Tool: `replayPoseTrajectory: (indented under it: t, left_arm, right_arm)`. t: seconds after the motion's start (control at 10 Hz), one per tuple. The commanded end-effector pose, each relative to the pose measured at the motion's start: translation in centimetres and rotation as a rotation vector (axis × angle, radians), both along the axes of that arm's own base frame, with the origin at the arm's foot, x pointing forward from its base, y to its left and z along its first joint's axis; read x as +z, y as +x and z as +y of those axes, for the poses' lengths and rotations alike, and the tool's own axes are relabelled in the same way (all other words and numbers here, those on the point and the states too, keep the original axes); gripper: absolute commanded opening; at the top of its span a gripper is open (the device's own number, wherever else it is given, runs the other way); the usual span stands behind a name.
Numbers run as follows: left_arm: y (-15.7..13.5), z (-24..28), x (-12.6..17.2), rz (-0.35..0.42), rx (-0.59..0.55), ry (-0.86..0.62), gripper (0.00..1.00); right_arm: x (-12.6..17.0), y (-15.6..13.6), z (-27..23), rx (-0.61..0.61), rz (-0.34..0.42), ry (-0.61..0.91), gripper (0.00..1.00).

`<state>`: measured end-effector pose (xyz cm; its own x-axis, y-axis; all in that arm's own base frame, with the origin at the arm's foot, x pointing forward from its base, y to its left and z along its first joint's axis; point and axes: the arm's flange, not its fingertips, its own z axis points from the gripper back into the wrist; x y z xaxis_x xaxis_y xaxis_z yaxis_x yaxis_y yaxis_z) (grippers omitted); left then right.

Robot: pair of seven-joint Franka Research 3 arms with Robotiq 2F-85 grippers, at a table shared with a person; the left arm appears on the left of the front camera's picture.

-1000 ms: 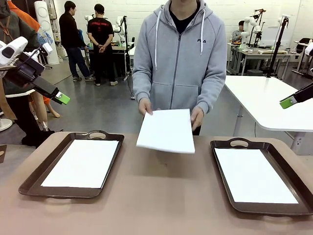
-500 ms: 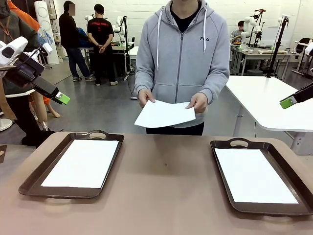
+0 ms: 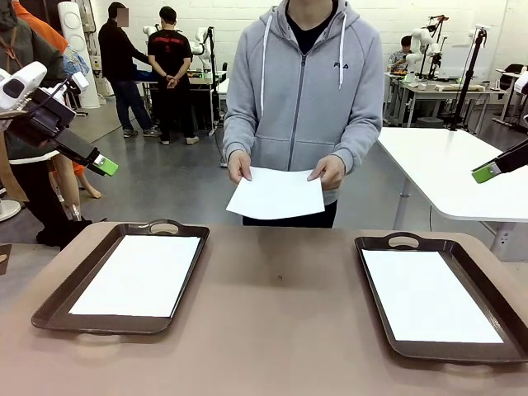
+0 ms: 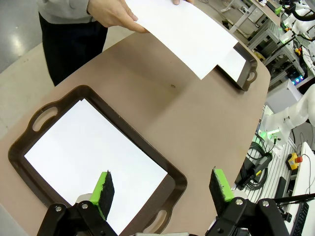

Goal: Sort the A4 documents.
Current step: Receive the A4 Paper.

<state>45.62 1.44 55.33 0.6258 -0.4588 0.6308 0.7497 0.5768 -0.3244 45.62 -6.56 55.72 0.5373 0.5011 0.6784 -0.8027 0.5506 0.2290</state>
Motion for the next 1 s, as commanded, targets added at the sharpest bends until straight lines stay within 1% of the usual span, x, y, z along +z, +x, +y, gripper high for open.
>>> replayPoseTrajectory:
  t: [0.0,0.9]
  left_arm:
    - [-0.1,0.05,0.04,-0.007,-0.006,0.002,1.0]
    - [-0.1,0.05,0.04,-0.007,-0.006,0.002,1.0]
  right_arm:
    - [-0.12,-0.06,0.1,-0.006,-0.017,-0.001,1.0]
    - [-0.12,-0.06,0.1,-0.006,-0.017,-0.001,1.0]
